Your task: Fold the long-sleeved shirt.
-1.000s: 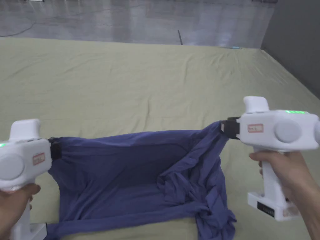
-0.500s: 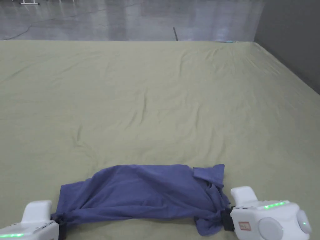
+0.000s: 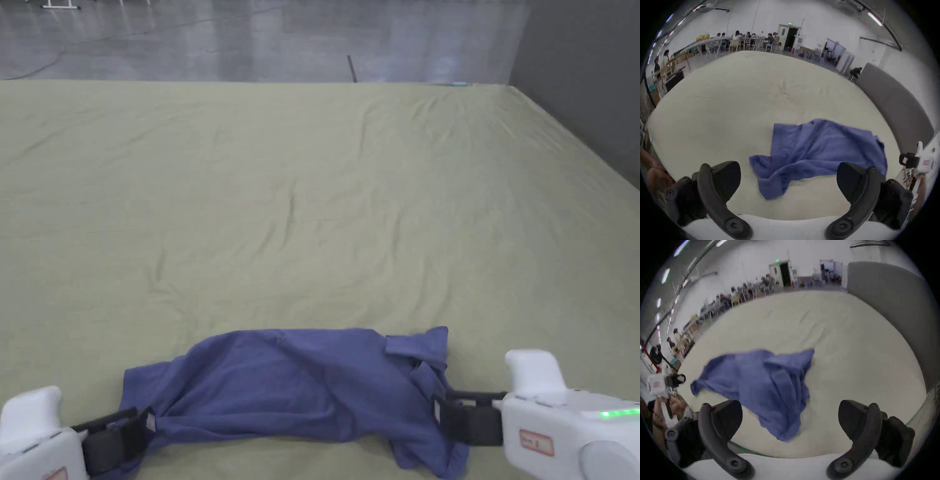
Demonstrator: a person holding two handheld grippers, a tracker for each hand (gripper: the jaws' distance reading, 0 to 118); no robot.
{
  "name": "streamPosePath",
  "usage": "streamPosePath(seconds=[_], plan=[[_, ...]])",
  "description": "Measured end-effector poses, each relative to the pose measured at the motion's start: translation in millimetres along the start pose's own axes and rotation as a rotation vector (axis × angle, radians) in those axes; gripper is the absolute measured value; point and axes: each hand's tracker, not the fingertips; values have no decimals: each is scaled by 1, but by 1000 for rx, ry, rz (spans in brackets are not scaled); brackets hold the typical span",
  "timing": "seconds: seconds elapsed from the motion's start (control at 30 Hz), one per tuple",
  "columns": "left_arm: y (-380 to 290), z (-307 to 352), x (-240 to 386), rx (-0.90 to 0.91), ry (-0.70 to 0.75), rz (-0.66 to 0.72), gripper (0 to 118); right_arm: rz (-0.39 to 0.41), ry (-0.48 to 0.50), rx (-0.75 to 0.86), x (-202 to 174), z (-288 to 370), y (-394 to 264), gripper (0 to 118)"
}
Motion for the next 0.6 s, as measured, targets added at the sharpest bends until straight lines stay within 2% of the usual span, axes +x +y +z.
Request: streamPosePath(seconds=[0.03, 0.07, 0.1, 0.13, 0.17, 0.2, 0.33, 0.37, 0.43, 0.47, 0.5, 0.53, 0.57, 0.6], plan=[[2, 4, 0, 34, -19, 17, 118, -26, -14, 17, -2, 5, 4, 117], [4, 9, 0, 70, -29, 19, 101, -35, -26, 46, -6, 12, 7, 100], [9, 11, 3, 86, -25, 13, 56, -6, -50, 75, -12, 12, 9, 56], [11, 7, 5, 81, 28, -23, 0, 8, -86, 85, -15, 10, 9, 2], [11, 6, 9, 105, 62, -50, 0, 30, -132, 120, -21, 5, 8, 2], [12, 3, 11, 93, 73, -81, 0, 51, -122, 99, -22, 1, 9, 2], [12, -1, 16, 71, 33, -81, 0, 47, -115, 80, -31, -9, 8, 2], [15, -2, 12, 71, 24, -70, 0, 54, -119, 76, -33, -10, 8, 2], [19, -4, -4, 98, -52, 37, 3, 51, -100, 76, -34, -7, 9, 2], [21, -8, -17, 83, -121, 106, 42, 43, -82, 74, -34, -6, 9, 2], [25, -12, -31, 47, -192, 203, 99, 43, -75, 71, -34, -6, 8, 2], [27, -23, -45, -13, -231, 296, 118, 52, -72, 68, -36, -7, 6, 2], [24, -33, -56, -71, -250, 359, 118, 70, -71, 65, -39, -4, 6, 2], [16, -45, -73, -10, -301, 444, 118, 83, -69, 60, -41, -3, 5, 2]])
